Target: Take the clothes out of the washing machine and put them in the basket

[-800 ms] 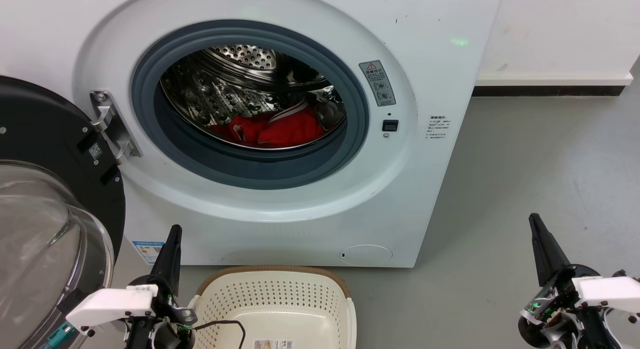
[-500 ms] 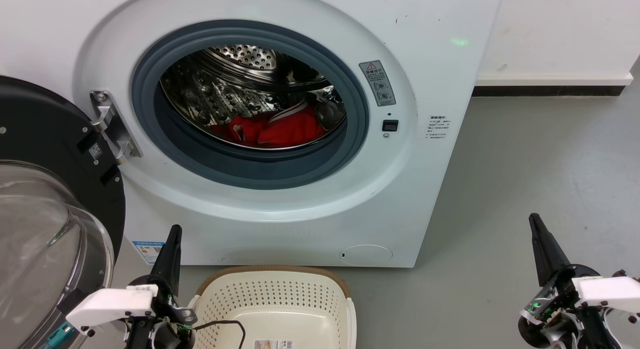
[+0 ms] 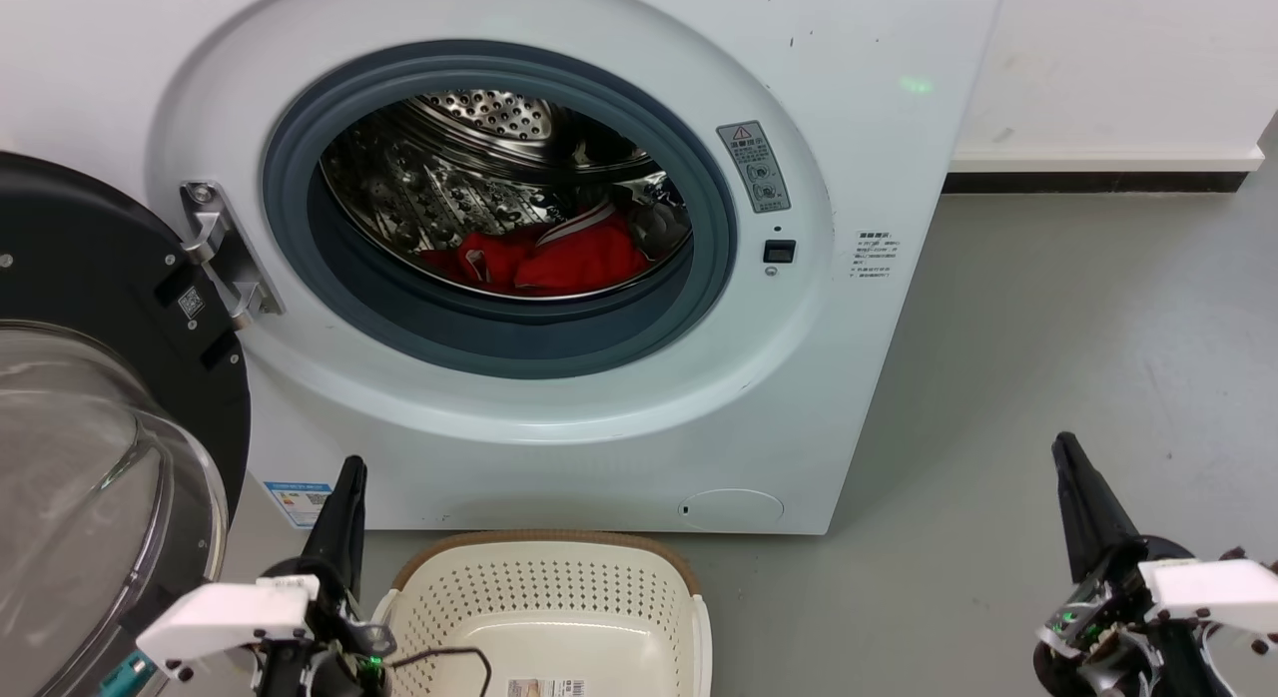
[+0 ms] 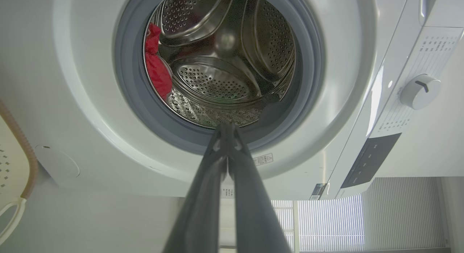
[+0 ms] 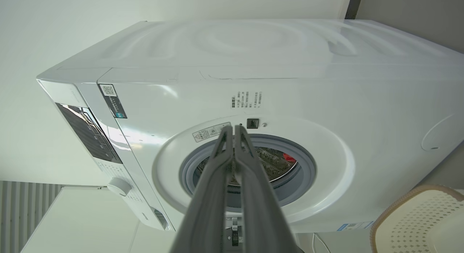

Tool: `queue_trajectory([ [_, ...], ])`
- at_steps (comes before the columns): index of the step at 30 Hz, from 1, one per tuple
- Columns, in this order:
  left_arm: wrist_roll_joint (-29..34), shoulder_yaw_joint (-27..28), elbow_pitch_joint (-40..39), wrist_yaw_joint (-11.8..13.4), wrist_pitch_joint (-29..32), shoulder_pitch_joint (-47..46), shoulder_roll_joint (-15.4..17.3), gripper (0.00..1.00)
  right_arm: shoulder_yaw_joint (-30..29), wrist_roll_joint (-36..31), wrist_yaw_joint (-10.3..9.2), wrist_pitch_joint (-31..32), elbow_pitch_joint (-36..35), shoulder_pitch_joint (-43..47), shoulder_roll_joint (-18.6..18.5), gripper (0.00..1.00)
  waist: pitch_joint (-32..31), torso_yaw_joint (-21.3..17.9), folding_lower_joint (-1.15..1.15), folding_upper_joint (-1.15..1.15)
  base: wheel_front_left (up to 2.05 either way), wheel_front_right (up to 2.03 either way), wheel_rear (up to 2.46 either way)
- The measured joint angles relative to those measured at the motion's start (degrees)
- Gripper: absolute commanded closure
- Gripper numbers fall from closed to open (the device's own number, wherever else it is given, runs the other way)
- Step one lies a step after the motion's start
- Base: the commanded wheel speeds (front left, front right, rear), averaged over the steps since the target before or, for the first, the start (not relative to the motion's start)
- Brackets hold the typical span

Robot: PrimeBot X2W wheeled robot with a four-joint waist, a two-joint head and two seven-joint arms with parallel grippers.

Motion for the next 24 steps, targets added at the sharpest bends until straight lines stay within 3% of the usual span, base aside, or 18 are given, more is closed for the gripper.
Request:
queue_trajectory([
  [11,2.7,-0.3,0.7,0.0,-2.1,2.4,-0.2,0.00,0.2,-2.2,-0.01,-2.1,2.0,2.4,0.1,0.00,0.1,0.0,0.00,0.00,0.00,0.00,0.00],
  [24,17.7,-0.8,-4.1,2.6,-5.4,2.7,-0.2,0.00,0.0,-18.4,-0.01,-5.4,-2.6,3.6,0.2,0.00,0.3,0.0,0.00,0.00,0.00,0.00,0.00],
])
